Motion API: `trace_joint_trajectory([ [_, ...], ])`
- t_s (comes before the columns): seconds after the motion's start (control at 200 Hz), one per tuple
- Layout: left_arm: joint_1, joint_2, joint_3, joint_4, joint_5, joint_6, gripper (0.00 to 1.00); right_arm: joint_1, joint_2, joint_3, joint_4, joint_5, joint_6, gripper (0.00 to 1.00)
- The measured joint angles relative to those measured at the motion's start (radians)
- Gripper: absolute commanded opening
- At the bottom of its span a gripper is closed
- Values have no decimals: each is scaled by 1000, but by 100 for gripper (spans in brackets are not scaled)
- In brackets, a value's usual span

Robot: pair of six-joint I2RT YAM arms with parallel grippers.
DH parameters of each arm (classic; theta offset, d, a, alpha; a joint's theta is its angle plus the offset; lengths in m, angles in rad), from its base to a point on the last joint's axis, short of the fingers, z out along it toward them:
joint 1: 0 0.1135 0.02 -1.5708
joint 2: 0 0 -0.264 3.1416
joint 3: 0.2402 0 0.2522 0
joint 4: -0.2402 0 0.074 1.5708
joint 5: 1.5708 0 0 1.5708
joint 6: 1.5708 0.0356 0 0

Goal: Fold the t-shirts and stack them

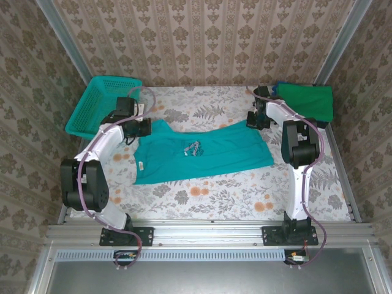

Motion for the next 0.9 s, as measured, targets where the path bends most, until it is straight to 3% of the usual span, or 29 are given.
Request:
trace_joint_trajectory([
  [0.24, 6, 0, 5, -3, 10, 0, 0, 13, -69, 10, -55, 6, -6, 8],
  [0.43, 7, 0, 111, -22, 20, 0, 0, 15, -97, 127, -117, 16, -22, 12],
  [0.58, 11, 21, 233, -21, 45, 8, 0, 8, -56, 267, -185, 27, -34, 14],
  [0.62, 12, 32, 252, -19, 54, 12, 0, 5, -40, 297, -196, 28, -36, 5],
  [0.645, 12, 39, 260, -17, 60, 15, 0, 1, -31, 308, -202, 27, -45, 4],
  [0.78, 11, 84, 265, -16, 90, 21, 0, -15, 15, 324, -226, 27, -53, 17],
  [0.9, 11, 127, 264, -15, 110, 26, 0, -23, 67, 334, -243, 26, -60, 16],
])
